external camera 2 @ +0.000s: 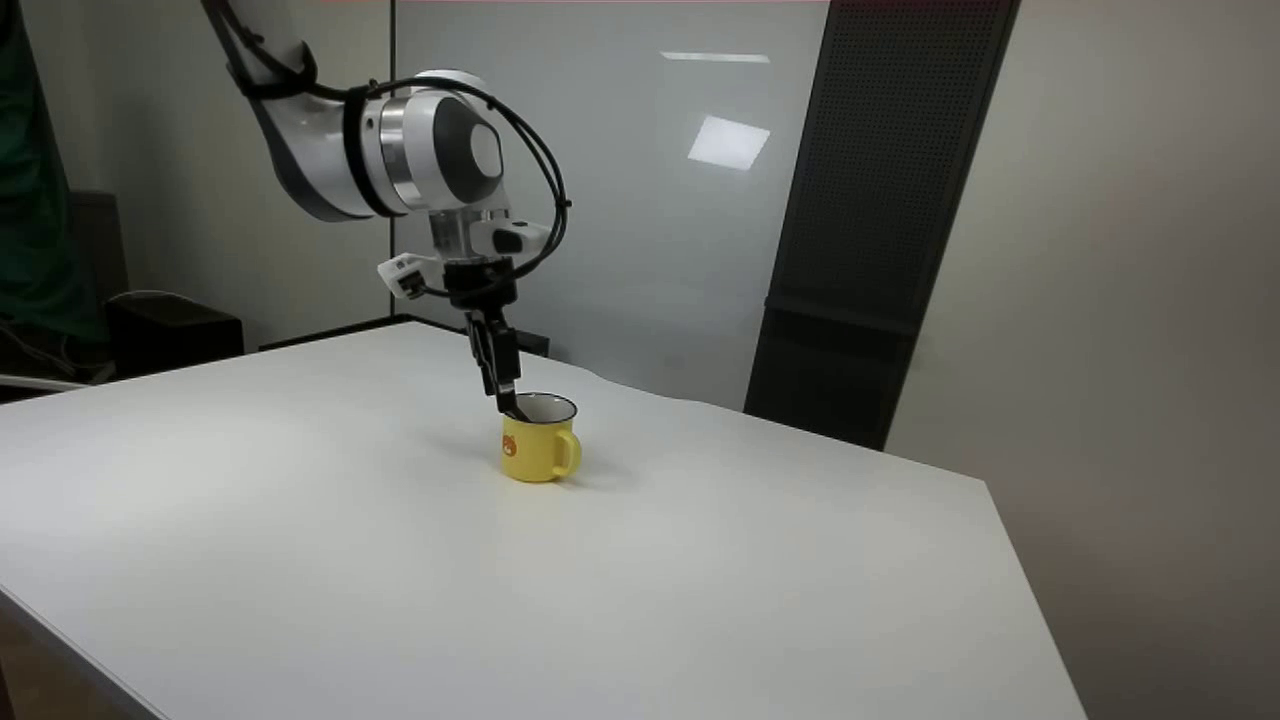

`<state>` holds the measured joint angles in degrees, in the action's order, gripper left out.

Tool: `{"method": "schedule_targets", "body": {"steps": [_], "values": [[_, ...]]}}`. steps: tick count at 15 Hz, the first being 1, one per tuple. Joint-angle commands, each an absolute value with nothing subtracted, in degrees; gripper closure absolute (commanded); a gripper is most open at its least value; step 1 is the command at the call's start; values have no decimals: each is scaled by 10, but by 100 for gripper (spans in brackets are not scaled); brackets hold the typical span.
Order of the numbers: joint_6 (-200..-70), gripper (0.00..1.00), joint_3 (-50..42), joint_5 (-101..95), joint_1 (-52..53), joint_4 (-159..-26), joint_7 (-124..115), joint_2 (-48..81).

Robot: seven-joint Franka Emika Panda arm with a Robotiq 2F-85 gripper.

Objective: Take the pen from the yellow cup and place it on the table

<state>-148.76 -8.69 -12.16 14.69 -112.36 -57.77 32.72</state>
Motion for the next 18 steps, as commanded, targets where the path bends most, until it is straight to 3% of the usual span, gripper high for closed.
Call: {"method": "schedule_targets", "body": {"steps": [1,7,18], "values": [[-1477,61,-88,-114,147,-1111,-575,331],[-1479,99,-89,-115,148,-1114,-576,326],[-1486,97,-96,-153,171,-1147,-573,256]]}}
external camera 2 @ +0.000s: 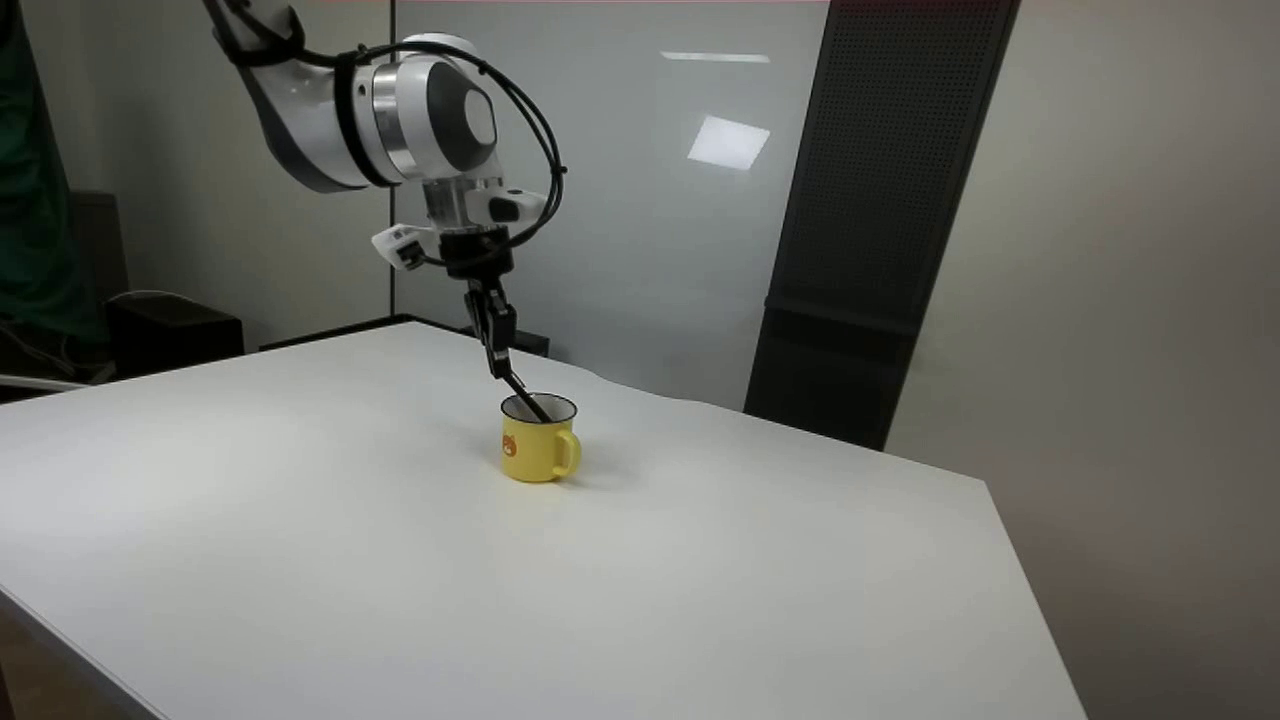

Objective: Take the pen from the yellow cup and place it on the table

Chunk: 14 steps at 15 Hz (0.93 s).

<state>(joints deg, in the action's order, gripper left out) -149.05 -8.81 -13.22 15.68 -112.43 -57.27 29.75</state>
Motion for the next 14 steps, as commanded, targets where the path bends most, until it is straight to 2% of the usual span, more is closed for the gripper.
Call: {"method": "schedule_targets", "body": {"steps": [1,9,14], "values": [[-1487,97,-95,-162,174,-1152,-572,245],[-1491,97,-78,-260,193,-1201,-583,161],[-1537,97,-66,-321,182,-1226,-578,161]]}}
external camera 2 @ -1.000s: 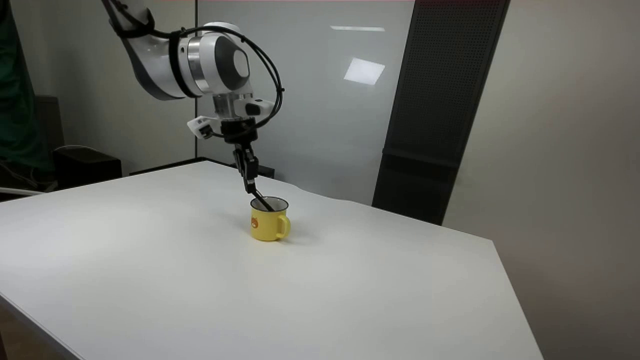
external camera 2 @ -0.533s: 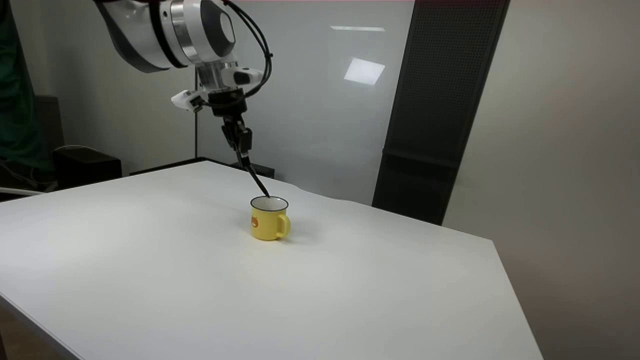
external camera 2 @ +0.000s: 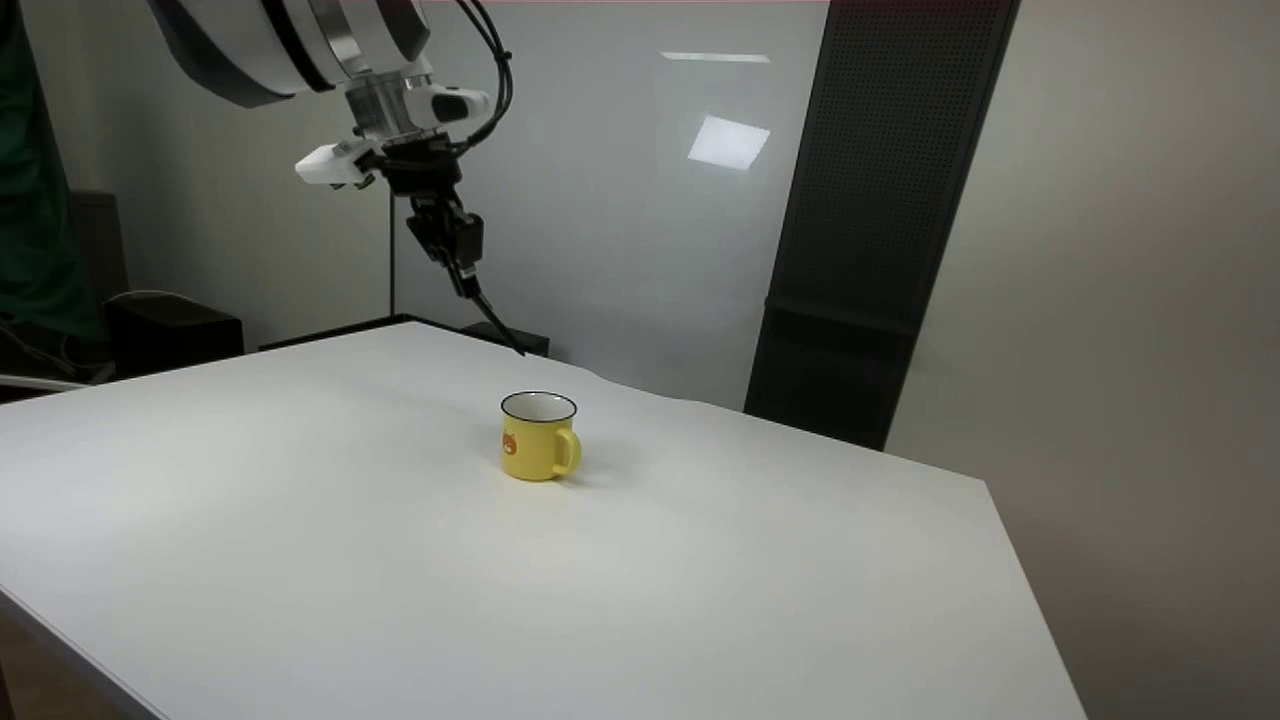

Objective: Take the pen from the yellow cup and place it on the table

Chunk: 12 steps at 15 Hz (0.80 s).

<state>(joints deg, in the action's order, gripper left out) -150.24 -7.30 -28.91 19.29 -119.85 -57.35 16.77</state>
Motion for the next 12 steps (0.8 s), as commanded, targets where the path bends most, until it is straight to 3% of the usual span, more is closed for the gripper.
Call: {"method": "schedule_targets", "body": {"steps": [1,7,12], "values": [[-1552,97,-67,-331,182,-1230,-576,166],[-1672,97,-52,-320,155,-1270,-506,202],[-1766,97,60,-238,37,-1313,-355,232]]}}
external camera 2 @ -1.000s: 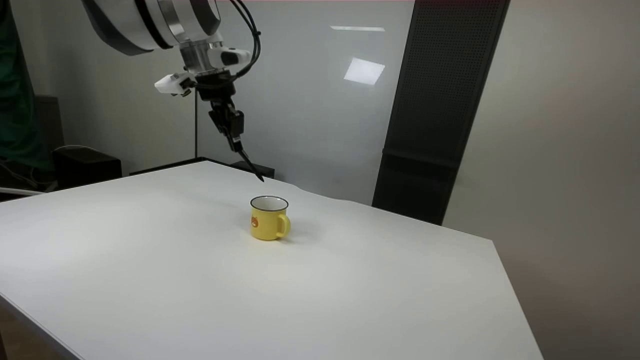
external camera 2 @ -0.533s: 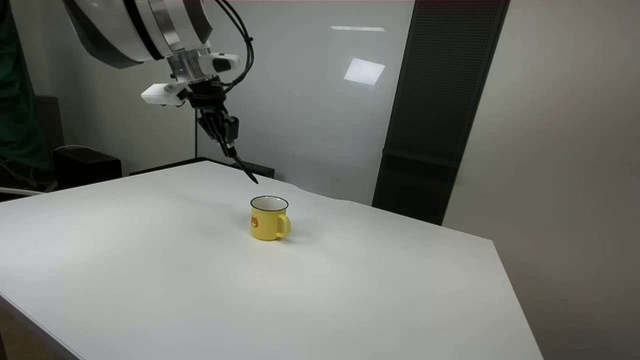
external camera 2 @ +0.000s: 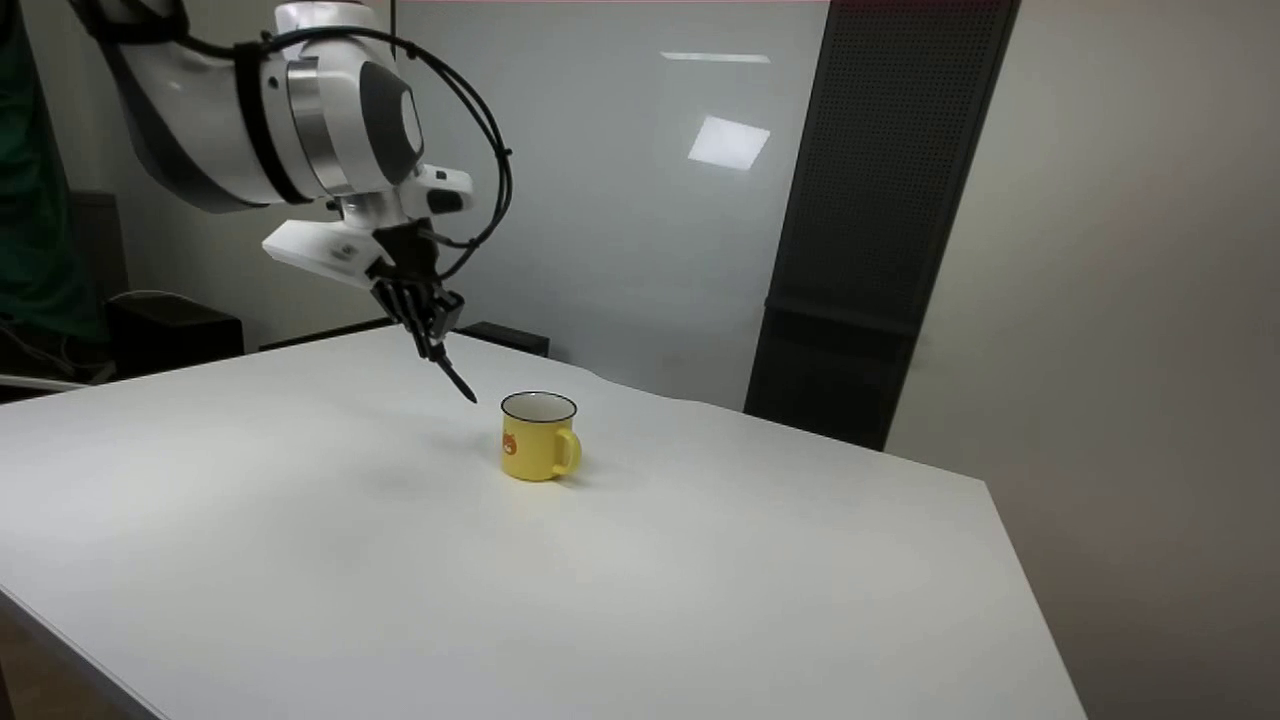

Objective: Take the pen from the yellow cup and place it on the table

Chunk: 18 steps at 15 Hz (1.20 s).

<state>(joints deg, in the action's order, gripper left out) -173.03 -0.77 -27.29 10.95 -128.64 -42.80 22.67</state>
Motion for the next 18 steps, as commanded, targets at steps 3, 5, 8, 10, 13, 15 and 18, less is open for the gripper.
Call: {"method": "schedule_targets", "body": {"steps": [3,5,8,10,13,15,18], "values": [[-1768,97,86,-94,19,-1329,-201,244],[-1754,97,91,-46,14,-1327,-146,248],[-1737,97,75,-10,23,-1322,-103,252],[-1726,97,51,-4,39,-1320,-96,255],[-1704,97,32,-6,45,-1315,-90,263],[-1689,97,16,-9,53,-1310,-92,272],[-1668,97,-3,-12,64,-1302,-98,287]]}}
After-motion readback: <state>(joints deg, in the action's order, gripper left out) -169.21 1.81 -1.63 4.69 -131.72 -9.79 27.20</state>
